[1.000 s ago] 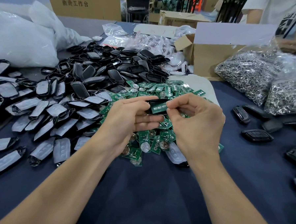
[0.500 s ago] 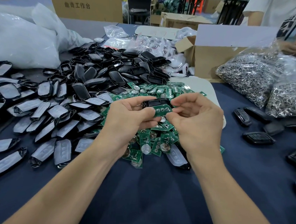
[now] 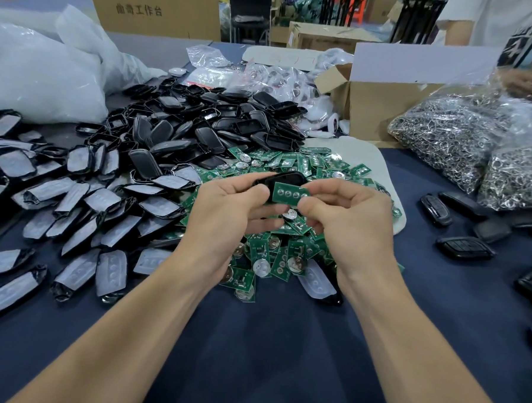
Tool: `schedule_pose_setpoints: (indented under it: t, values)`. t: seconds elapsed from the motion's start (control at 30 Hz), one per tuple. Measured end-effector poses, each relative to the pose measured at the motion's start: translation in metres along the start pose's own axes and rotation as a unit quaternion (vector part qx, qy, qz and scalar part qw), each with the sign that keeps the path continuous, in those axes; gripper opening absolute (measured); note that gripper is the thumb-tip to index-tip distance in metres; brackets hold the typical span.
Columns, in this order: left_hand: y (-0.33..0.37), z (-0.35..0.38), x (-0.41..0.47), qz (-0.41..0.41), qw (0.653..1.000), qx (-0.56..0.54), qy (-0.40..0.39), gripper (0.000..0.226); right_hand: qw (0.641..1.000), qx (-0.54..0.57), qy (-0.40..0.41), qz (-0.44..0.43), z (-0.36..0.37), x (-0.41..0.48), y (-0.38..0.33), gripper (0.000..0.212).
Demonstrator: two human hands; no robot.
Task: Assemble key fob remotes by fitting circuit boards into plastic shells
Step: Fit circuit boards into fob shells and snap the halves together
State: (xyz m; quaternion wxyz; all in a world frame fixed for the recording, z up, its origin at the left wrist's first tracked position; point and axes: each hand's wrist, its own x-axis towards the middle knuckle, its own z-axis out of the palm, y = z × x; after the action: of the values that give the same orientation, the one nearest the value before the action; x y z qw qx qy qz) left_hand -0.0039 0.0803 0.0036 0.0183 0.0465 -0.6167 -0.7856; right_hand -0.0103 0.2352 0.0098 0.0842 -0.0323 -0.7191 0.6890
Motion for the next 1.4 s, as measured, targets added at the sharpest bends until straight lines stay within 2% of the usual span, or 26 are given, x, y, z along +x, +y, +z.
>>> schedule_pose_setpoints:
  t: [0.1,0.3,0.53,0.8,1.0,1.2,1.27,1.4]
  values:
    - [0.0001,-0.0007,-0.0007,-0.028,0.999,-0.021,-0.006,0.029,0.999,0.023,0.035,-0.015,-0.0022,0.0015,-0.0011,0.032]
    - [-0.0004,0.0005,-0.0001,-0.030,0.999,0.003,-0.029,0.028,0.997,-0.041,0.043,-0.049,0.0012,-0.0027,-0.0007,0.015]
    - [-0.0029,0.0020,0.0003,-0.025,0.999,0.008,-0.031,0.028,0.991,-0.099,0.070,-0.048,-0.0005,-0.0014,0.0007,0.011]
    - [-0.0043,0.0059,-0.0058,0.031,0.998,0.051,-0.003,0.024,0.975,-0.189,0.084,-0.085,0.0002,-0.0040,-0.0031,0.022]
    - [-0.0001,0.0054,-0.0056,0.052,0.996,0.069,0.023,0.033,0.966,-0.219,0.087,-0.102,0.0017,-0.0072,-0.0049,0.016]
    - [0.0011,0.0031,-0.0043,0.051,0.995,0.073,0.043,0.027,0.946,-0.283,0.102,-0.122,0.0006,-0.0067,-0.0038,0.020]
    - [0.0018,0.0028,-0.0043,0.041,0.996,0.061,0.041,0.024,0.958,-0.254,0.086,-0.100,-0.0020,-0.0037,-0.0005,0.018]
    - [0.0028,0.0011,-0.0032,0.014,0.999,0.043,0.022,0.023,0.995,-0.095,-0.026,-0.011,-0.0015,-0.0020,0.0036,0.003]
